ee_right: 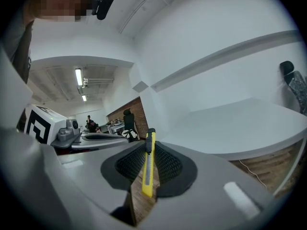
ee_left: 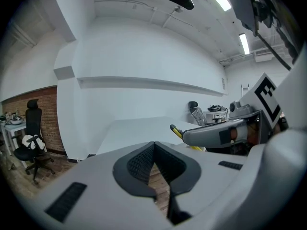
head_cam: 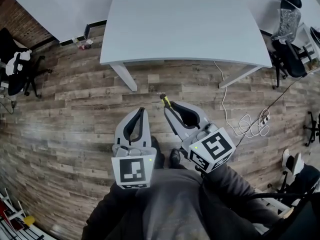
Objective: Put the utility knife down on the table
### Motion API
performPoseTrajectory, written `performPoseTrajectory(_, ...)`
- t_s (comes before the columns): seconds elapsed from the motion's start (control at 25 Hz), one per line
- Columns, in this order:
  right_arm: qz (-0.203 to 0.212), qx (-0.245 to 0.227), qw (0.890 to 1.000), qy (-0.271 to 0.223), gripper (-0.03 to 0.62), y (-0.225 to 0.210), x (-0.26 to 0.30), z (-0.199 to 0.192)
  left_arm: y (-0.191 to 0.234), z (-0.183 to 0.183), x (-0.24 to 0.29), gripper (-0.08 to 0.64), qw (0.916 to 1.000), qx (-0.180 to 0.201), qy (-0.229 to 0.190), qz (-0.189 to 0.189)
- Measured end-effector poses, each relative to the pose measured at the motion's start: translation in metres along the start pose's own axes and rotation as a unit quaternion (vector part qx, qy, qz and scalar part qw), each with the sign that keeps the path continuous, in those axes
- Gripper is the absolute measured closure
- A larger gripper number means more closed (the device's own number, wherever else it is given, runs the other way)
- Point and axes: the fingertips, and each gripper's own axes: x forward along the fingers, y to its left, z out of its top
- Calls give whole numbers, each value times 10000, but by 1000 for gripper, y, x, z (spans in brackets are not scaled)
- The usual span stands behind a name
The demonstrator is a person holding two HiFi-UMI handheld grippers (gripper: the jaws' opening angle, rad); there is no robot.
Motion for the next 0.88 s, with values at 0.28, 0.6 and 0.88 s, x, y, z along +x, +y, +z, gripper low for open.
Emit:
performPoseTrajectory(0.28, -48, -98, 9999, 89, 532, 2, 54, 13, 46, 2, 24, 557, 9998, -139, 15, -117)
performPoseTrajectory(0.6, -131, -177, 9996, 180, 532, -5, 79, 25, 64, 12, 47, 557, 9995, -213, -33, -244)
performPoseTrajectory(0.88, -36, -154, 9996, 253, 532, -34, 88, 23, 65, 10, 78, 557, 9997, -229, 25, -125)
